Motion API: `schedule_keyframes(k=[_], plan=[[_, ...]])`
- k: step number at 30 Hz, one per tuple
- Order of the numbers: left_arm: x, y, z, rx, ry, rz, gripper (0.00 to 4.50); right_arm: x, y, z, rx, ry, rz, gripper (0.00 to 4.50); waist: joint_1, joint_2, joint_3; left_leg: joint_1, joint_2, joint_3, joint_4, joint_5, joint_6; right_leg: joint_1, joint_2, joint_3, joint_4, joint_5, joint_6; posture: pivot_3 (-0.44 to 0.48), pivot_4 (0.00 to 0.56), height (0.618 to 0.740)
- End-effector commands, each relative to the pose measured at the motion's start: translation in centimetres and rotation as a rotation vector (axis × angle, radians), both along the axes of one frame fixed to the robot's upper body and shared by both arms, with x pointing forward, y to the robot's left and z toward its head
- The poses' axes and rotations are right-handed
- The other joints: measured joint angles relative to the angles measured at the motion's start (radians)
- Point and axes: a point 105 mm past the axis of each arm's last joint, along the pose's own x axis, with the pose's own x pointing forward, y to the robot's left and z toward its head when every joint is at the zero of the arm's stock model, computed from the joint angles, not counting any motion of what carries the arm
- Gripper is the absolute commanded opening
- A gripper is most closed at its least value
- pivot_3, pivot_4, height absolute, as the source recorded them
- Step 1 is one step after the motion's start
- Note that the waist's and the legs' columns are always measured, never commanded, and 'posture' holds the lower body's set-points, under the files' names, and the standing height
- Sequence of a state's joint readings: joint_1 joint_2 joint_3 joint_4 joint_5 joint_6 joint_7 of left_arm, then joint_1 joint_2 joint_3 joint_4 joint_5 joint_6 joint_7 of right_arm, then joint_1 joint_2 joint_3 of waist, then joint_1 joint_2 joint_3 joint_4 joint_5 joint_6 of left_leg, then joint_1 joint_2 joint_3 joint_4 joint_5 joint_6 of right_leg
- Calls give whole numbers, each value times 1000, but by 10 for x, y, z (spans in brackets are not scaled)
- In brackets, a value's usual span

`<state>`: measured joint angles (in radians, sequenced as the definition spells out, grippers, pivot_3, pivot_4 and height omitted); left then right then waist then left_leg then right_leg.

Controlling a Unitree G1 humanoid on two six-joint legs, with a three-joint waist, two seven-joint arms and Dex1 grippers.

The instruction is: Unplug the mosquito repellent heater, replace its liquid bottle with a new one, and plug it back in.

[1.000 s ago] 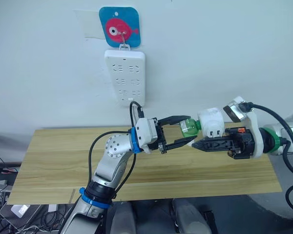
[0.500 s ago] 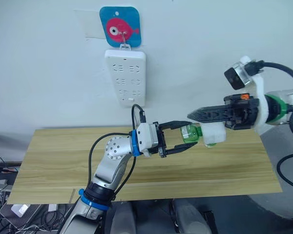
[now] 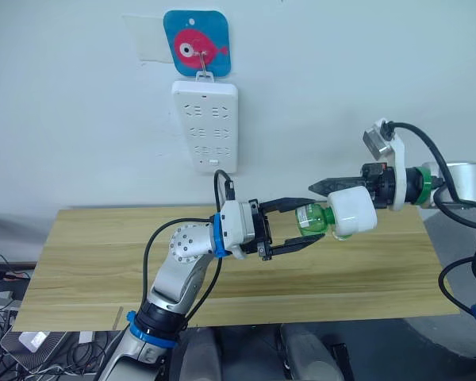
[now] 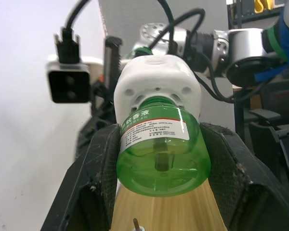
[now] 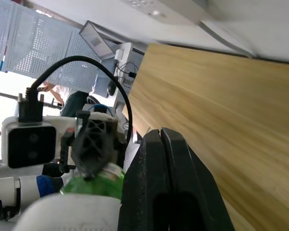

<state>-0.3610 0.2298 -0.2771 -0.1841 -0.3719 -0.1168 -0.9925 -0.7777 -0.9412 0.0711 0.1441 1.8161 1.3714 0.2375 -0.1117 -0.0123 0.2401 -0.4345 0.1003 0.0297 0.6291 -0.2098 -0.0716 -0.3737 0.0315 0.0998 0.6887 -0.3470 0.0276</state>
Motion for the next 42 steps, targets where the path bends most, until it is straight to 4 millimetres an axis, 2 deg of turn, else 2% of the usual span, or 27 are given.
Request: schedule_keyframes(k=[1, 4, 9, 16, 21, 28, 37, 42], plan=[[2, 2, 11, -33, -29, 31, 2226, -22, 3, 5, 4, -18, 78, 25, 1, 0, 0, 0, 0, 0, 0, 0, 0, 0, 0, 0, 0, 0, 0, -181, 252, 740], [8, 2, 11, -36, -15, 54, 2226, -43, 5, 2, 12, -2, 149, 25, 3, 0, 0, 0, 0, 0, 0, 0, 0, 0, 0, 0, 0, 0, 0, -186, 254, 740], [10, 2, 11, -33, -11, 61, 2226, -62, 10, 5, 31, -29, 237, 25, 0, 0, 0, 0, 0, 0, 0, 0, 0, 0, 0, 0, 0, 0, 0, -194, 254, 740], [10, 1, 9, -22, -12, 56, 2226, -72, 14, 29, 66, -91, 338, 25, -1, 0, 0, 0, 0, 0, 0, 0, 0, 0, 0, 0, 0, 0, 0, -204, 254, 740], [8, 0, 7, -12, -17, 41, 2226, -66, 22, 49, 87, -154, 371, 25, -2, 0, 0, 0, 0, 0, 0, 0, 0, 0, 0, 0, 0, 0, 0, -207, 253, 740], [7, -1, 7, -16, -12, 34, 2226, -59, 29, 54, 90, -164, 369, 25, -1, 0, 0, 0, 0, 0, 0, 0, 0, 0, 0, 0, -1, 0, 0, -202, 256, 740], [-1, -1, 4, -4, -12, 6, 2226, -22, 30, 69, 109, -197, 193, 25, -3, 0, 1, 0, 0, 0, 0, 0, 0, 0, 0, 0, 0, 0, 0, -197, 256, 740], [-1, -1, 7, -19, -11, -2, 2226, -10, 29, 64, 87, -183, 128, 25, -1, 0, 1, 0, 0, 0, -1, 0, 0, 0, 0, 0, -1, 0, 0, -196, 253, 740]])
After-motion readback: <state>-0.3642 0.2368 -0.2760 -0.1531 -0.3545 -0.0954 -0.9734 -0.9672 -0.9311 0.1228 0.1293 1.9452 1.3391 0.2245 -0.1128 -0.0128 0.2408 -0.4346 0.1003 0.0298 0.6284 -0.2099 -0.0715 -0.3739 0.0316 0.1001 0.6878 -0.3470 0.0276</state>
